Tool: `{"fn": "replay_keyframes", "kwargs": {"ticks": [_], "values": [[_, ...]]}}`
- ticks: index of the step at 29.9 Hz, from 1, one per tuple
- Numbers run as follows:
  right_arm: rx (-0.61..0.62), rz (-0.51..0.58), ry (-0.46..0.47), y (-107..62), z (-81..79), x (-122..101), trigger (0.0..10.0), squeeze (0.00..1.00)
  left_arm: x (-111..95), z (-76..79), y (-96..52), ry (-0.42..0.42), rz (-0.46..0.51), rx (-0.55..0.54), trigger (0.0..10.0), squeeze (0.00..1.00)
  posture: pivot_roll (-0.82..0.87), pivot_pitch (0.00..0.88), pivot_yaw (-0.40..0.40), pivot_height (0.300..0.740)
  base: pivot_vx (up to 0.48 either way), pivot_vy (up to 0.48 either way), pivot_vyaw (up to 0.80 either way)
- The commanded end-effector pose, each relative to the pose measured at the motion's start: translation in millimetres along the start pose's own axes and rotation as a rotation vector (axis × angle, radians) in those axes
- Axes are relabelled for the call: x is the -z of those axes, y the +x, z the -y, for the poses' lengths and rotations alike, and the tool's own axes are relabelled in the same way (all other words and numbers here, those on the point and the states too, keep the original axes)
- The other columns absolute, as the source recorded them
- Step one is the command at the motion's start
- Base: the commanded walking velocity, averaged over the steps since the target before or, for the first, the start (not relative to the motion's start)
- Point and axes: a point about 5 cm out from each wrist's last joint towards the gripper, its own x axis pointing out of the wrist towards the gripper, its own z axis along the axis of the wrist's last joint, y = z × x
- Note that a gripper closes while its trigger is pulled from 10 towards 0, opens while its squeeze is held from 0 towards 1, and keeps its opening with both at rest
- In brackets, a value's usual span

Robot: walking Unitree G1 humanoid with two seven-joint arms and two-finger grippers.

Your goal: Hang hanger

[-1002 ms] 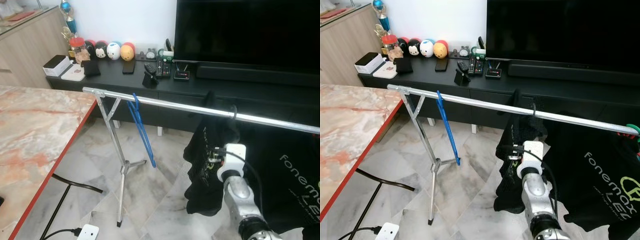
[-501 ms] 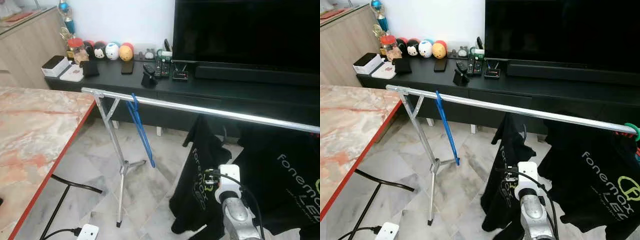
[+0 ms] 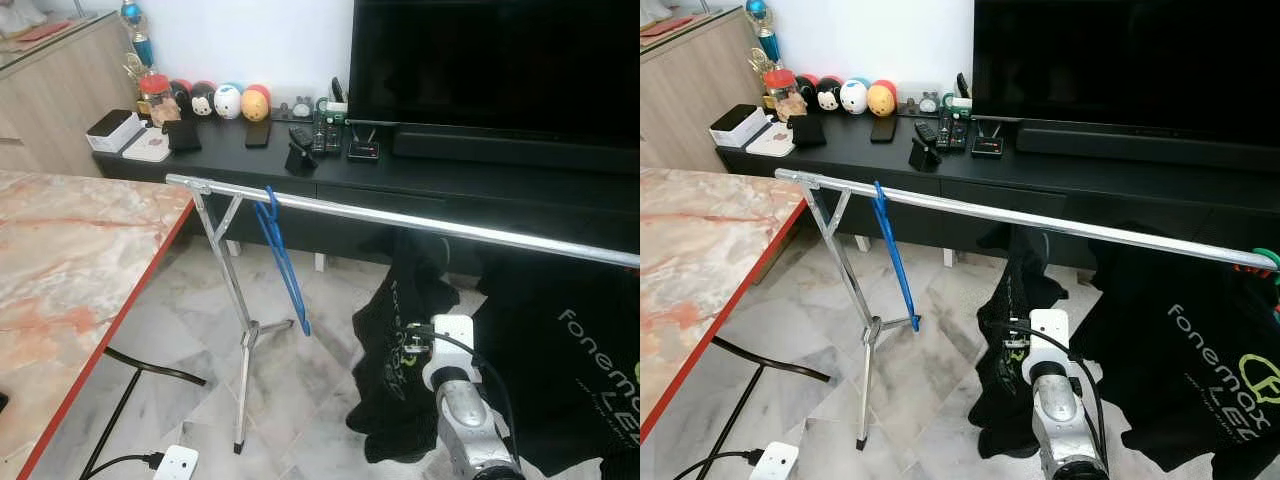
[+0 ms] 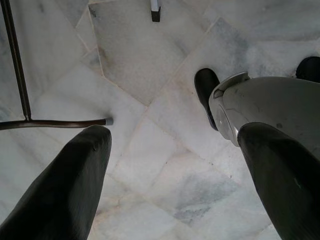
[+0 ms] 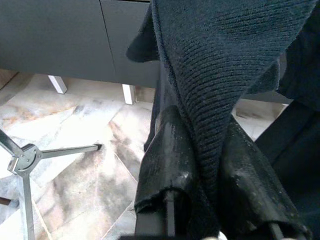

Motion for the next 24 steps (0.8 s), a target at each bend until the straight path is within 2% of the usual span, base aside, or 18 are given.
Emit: {"fn": "replay_keyframes", "kwargs": {"ticks": [1, 9, 12, 24], "values": [[0.019, 0.050, 0.015, 6.3, 2.4, -15.0, 10.0, 0.00, 1.3, -1.4, -0.4, 0.003, -0.001, 0.002, 10.0, 0.00, -0.01, 0.000, 0.033, 0.740, 0.000, 0.000, 0.00], [0.044, 0.043, 0.036, 11.1, 6.7, -19.7, 10.0, 0.00, 0.9, -1.4, -0.4, -0.001, 0.002, 0.004, 10.0, 0.00, -0.01, 0.000, 0.032, 0.740, 0.000, 0.000, 0.00], [0.046, 0.038, 0.049, 11.3, 7.0, -19.2, 10.0, 0.00, 0.8, -0.9, -0.4, -0.006, 0.004, 0.006, 10.0, 0.00, 0.00, 0.000, 0.029, 0.740, 0.000, 0.000, -0.72], [0.039, 0.061, 0.050, 11.5, 4.9, -22.4, 10.0, 0.00, 0.6, -0.7, -0.4, -0.012, 0.008, 0.011, 10.0, 0.00, 0.00, 0.000, 0.030, 0.740, -0.271, 0.000, 0.00]]}}
